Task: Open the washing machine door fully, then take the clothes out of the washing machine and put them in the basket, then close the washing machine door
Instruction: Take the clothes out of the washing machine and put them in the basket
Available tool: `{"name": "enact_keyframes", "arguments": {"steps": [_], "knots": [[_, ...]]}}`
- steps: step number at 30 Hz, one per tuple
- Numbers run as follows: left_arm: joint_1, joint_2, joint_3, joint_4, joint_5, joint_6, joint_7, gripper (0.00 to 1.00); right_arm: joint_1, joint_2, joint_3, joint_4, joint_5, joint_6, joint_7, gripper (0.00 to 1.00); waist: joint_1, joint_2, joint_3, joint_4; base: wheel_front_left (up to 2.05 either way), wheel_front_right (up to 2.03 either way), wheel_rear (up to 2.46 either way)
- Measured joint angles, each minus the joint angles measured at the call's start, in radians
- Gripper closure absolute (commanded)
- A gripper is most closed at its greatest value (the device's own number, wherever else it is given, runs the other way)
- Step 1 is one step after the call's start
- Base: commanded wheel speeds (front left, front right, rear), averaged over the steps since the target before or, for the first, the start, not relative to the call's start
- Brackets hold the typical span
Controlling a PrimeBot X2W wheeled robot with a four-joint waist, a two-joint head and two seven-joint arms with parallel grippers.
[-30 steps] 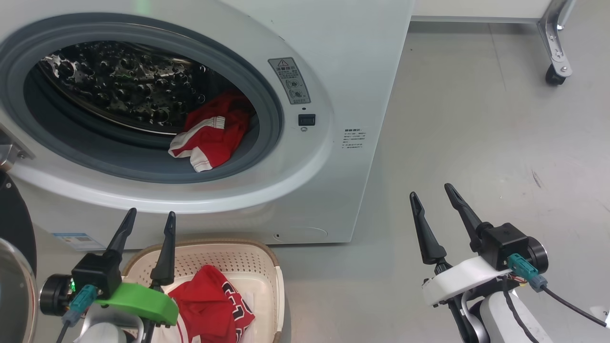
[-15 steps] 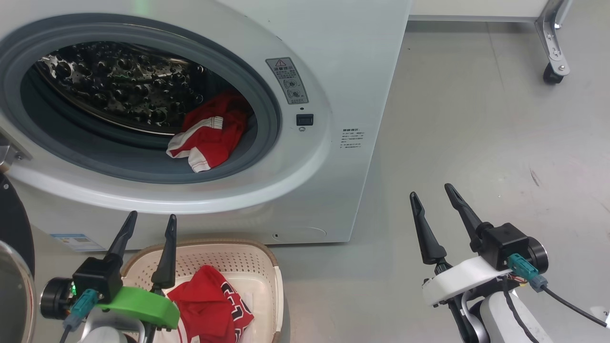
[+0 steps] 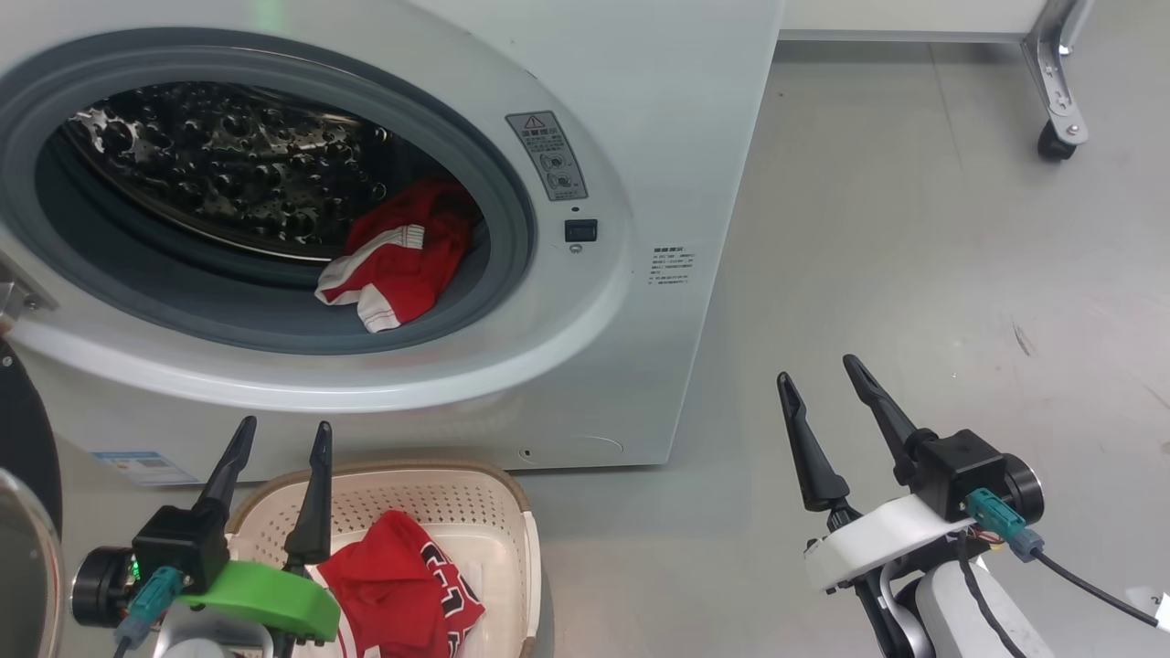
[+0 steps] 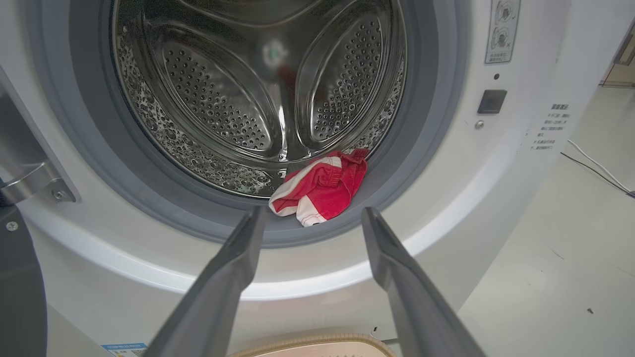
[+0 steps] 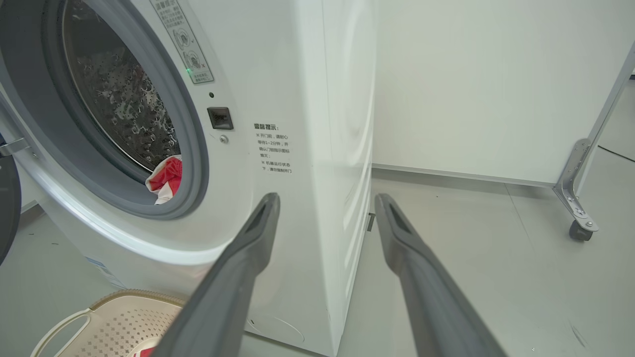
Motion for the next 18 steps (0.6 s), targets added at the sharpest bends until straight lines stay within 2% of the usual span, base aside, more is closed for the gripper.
{"name": "enact_keyframes", "arguments": {"steps": [7, 18], "knots": [[0.006, 0.011, 0.015, -0.011, 0.014, 0.0, -0.001, 0.0, 0.0, 0.001, 0.012, -0.002, -0.004, 0.004, 0.0, 0.0, 0.0, 0.0, 0.02, -0.026, 0.0, 0.0, 0.0], [-0.008, 0.093, 0.026, -0.009, 0.031, -0.002, 0.008, 0.0, -0.003, 0.003, 0.044, -0.02, -0.004, 0.004, 0.0, 0.0, 0.0, 0.0, 0.1, -0.086, 0.0, 0.0, 0.0]]}}
